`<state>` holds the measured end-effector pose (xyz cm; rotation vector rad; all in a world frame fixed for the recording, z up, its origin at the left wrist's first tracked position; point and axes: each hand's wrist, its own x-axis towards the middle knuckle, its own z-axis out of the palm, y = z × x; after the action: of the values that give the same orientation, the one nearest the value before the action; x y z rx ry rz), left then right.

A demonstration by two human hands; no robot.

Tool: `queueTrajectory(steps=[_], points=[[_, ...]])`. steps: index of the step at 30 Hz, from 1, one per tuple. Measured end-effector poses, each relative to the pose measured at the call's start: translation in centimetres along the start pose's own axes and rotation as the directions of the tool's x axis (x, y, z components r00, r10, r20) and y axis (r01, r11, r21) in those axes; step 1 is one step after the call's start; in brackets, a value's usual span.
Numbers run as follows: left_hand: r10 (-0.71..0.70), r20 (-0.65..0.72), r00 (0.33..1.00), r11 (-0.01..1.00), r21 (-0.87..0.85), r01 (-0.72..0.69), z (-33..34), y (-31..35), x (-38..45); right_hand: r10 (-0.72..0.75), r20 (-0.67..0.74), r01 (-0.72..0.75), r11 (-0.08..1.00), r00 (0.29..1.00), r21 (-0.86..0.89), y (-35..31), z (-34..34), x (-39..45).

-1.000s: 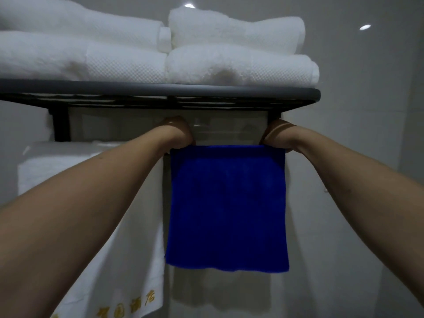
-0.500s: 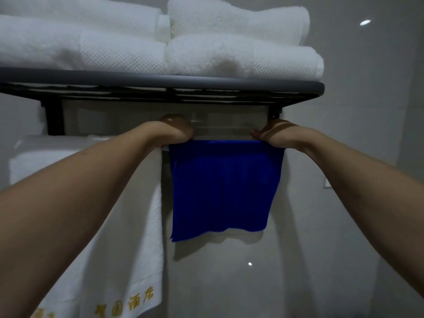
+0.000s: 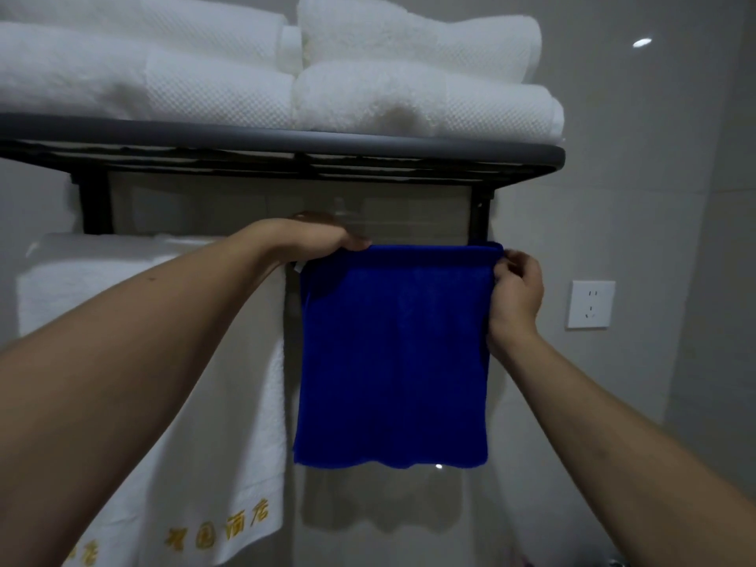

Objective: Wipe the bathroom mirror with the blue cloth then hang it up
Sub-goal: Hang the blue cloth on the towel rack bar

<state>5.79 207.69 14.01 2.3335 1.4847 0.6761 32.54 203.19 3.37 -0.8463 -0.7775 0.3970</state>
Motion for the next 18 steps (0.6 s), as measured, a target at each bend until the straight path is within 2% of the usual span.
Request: queueTrajectory(steps=[2,3,5,10,12,18], points=[[0.014,-0.019,1.0,1.0,0.001,-0.014,0.2,-0.1,0.2,0.292,0.122,-0.315,0.91,0.949,0.269,0.1,-0.2,-0.6],[0.017,-0.031,0.999,1.0,0.003,-0.017,0.3,-0.1,0.2,0.376,0.219,-0.432,0.835,0.9,0.34,0.0,-0.3,-0.9],[0.019,-0.047,0.999,1.0,0.002,-0.019,0.4,-0.2,0.3,0.419,0.382,-0.554,0.738,0.824,0.385,-0.2,-0.4,-1.1],[0.068,-0.051,0.996,0.998,-0.012,-0.069,0.4,-0.4,0.3,0.35,0.555,-0.625,0.641,0.754,0.446,-1.4,-0.1,-0.5],[0.068,-0.046,0.997,0.998,-0.014,-0.069,0.5,-0.3,0.2,0.327,0.585,-0.636,0.618,0.743,0.462,-1.5,0.3,-0.1],[0.059,-0.081,0.995,0.998,-0.014,-0.061,0.6,-0.2,0.1,0.346,0.557,-0.593,0.723,0.755,0.354,-0.5,0.2,0.3]])
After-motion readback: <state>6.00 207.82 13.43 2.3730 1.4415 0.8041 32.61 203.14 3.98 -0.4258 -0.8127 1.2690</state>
